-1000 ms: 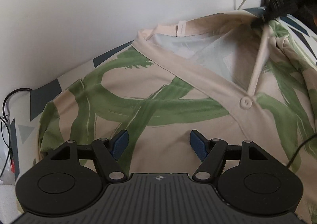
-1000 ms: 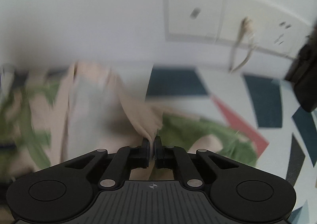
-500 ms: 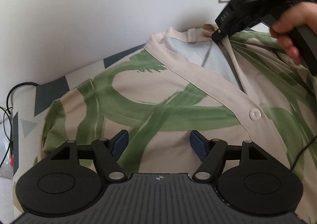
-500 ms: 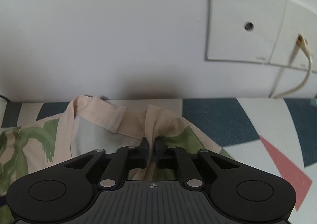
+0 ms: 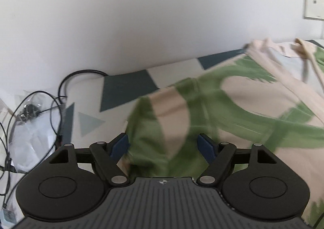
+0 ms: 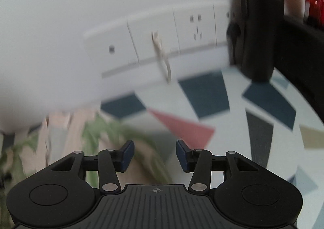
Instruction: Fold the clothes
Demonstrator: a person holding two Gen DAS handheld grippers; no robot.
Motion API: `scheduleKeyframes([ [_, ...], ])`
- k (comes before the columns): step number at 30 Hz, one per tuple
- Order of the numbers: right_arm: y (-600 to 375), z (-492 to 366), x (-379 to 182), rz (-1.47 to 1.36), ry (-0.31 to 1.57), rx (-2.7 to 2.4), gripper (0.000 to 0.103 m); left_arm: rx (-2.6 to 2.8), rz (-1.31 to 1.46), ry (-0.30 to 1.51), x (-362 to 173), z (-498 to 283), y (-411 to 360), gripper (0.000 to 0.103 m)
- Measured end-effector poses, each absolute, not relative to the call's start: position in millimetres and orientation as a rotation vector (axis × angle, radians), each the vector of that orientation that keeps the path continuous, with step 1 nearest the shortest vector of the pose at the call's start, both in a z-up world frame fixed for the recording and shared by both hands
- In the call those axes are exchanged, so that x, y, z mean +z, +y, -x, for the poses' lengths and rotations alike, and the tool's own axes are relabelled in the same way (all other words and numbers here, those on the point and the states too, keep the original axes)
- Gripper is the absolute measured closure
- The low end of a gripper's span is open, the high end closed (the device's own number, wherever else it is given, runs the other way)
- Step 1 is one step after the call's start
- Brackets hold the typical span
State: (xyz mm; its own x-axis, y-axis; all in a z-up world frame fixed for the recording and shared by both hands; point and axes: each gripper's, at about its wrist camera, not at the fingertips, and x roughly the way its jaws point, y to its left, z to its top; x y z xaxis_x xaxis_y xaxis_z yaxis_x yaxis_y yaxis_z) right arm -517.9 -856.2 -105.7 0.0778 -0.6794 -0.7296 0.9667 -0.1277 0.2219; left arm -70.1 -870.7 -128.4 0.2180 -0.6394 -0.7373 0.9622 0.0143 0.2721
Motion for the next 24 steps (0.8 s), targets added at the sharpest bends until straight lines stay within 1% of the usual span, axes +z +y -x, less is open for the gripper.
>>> scheduleKeyframes([
  [2,-854.9,514.3,-120.4,-0.863,0.49,-1.513,0.059,-1.317,-0.864,0.464,-128.6,74.1,-873.0,0.026],
  [3,-856.5,514.6,-126.8,-0.878,0.484,-1.53,0.071,-1.32,-0.867,0.458,-128.9,78.0,-873.4,0.026],
  [4,-858.5,515.6,-133.1,-0.897,0.474,-1.548,0.101,-1.325,-0.869,0.451,-129.3,82.4,-873.4,0.026],
  [6,-866.0,525.4,-139.4,-0.968,0.384,-1.593,0.102,-1.341,-0.875,0.425,-130.3,93.9,-871.5,0.026],
  [8,-869.7,533.9,-131.9,-0.964,0.287,-1.655,0.102,-1.336,-0.88,0.402,-132.1,102.5,-873.0,0.026],
  [11,-889.7,533.0,-118.8,-0.867,0.274,-1.713,0.102,-1.311,-0.859,0.416,-132.4,103.8,-880.8,0.026],
  [15,-934.9,526.3,-123.2,-0.788,0.394,-1.74,0.102,-1.297,-0.841,0.442,-131.9,101.5,-889.6,0.026],
  [17,-956.6,521.6,-129.2,-0.757,0.467,-1.744,0.103,-1.291,-0.838,0.44,-132.4,101.2,-890.8,0.023],
  [21,-967.4,515.8,-150.1,-0.759,0.536,-1.749,0.101,-1.278,-0.825,0.447,-133.7,99.7,-892.0,0.019],
  [23,-964.6,509.3,-151.0,-0.737,0.56,-1.768,0.087,-1.286,-0.825,0.463,-132.4,97.6,-891.2,0.019],
  [24,-963.0,507.8,-148.6,-0.745,0.558,-1.777,0.066,-1.291,-0.832,0.47,-131.5,96.7,-889.4,0.019],
])
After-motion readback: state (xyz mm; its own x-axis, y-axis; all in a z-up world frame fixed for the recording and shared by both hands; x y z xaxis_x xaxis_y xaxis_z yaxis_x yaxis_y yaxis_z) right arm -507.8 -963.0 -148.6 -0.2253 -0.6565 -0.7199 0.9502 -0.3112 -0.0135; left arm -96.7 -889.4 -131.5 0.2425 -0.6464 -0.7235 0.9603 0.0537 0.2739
